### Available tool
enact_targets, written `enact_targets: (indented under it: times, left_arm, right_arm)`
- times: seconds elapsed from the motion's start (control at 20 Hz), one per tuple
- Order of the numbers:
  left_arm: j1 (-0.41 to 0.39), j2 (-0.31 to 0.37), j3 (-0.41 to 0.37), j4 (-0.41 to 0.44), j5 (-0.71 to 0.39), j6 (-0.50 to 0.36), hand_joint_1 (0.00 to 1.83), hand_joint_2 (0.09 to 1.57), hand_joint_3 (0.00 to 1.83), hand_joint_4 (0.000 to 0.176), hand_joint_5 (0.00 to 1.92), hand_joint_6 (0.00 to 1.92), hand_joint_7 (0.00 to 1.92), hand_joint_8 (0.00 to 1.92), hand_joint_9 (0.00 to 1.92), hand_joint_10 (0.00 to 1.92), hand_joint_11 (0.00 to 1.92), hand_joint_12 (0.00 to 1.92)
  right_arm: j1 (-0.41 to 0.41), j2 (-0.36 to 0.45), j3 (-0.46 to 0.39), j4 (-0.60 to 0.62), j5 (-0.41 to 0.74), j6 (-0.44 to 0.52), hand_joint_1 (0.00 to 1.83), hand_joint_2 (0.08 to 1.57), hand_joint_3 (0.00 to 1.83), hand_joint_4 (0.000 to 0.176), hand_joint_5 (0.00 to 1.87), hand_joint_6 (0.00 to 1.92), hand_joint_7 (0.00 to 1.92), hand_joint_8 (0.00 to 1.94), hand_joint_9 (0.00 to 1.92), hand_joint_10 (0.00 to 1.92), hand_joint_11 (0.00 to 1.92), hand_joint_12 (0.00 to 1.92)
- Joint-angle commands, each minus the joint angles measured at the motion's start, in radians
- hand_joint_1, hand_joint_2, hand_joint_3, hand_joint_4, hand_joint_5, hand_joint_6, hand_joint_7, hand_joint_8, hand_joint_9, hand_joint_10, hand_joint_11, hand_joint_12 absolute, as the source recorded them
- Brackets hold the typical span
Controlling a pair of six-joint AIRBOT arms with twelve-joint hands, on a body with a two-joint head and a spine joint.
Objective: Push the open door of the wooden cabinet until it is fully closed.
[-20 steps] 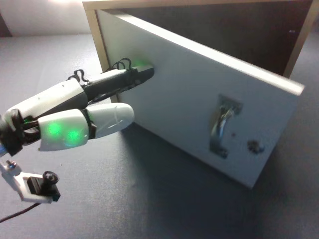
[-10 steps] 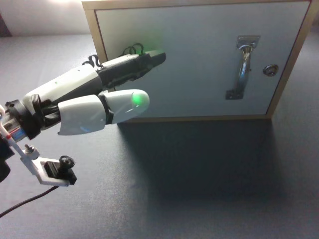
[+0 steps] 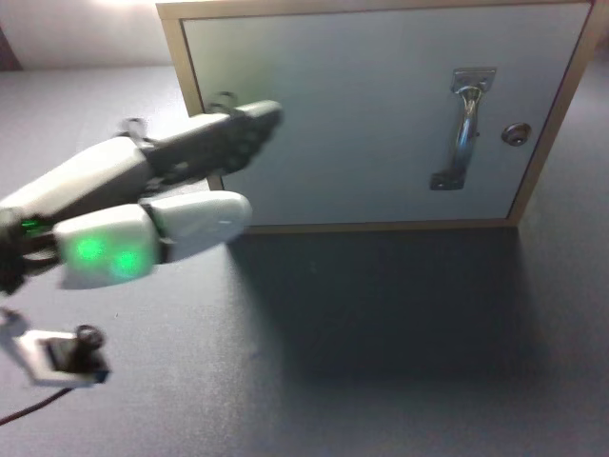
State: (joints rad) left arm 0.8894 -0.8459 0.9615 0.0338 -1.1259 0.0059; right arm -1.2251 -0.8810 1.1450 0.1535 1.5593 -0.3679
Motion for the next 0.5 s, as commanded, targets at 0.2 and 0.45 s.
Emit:
enact_targets:
  times: [0.2,0.45]
  left_arm:
    - [0.101,0.066,-0.044,-0.175,-0.347,-0.006,0.28,1.37,0.0,0.0,0.24,0.0,0.27,0.0,0.29,0.0,0.01,0.81]
    - [0.171,0.094,-0.067,-0.251,-0.466,-0.006,0.37,1.38,0.0,0.0,0.14,0.0,0.11,0.0,0.06,0.01,0.0,0.05]
  right_arm:
    - [0.005,0.005,-0.006,0.077,0.186,0.008,0.74,1.3,0.0,0.0,0.39,0.0,0.39,0.0,0.35,0.0,0.1,0.54]
    - [0.031,0.012,-0.011,0.068,0.204,0.007,0.82,1.34,0.0,0.0,0.31,0.0,0.31,0.0,0.31,0.0,0.09,0.55]
